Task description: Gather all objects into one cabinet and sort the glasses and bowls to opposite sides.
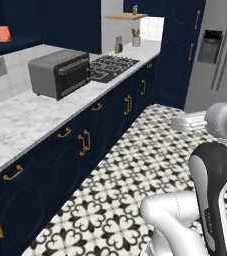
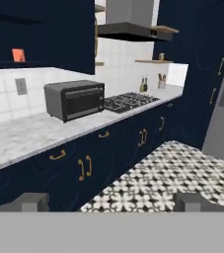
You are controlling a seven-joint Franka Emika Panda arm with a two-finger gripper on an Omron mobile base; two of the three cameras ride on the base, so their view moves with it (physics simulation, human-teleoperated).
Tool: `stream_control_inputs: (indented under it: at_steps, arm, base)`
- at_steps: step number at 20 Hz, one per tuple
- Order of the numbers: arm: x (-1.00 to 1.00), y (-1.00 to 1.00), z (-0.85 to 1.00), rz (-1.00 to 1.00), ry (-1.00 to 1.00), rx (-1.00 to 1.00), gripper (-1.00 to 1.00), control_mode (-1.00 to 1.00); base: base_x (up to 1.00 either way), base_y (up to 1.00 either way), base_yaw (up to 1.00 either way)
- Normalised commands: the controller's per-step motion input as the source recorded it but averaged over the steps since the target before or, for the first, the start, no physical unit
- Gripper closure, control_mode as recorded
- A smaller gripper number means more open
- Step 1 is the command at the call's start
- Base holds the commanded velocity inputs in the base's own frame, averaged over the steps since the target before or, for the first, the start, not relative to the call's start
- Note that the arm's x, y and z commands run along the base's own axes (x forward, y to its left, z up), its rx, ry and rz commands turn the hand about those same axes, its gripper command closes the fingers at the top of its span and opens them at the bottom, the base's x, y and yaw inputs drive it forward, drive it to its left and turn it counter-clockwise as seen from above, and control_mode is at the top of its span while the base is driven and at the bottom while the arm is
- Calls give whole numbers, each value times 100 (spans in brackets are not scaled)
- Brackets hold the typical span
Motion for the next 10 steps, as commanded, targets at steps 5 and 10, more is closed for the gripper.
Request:
stream_control_inputs:
  at_steps: [5, 10]
  arm:
    - [0, 0, 0, 0, 0, 0, -100, 100]
    - [0, 0, 0, 0, 0, 0, -100, 100]
  base:
    - [99, 0, 60]
    - [89, 0, 62]
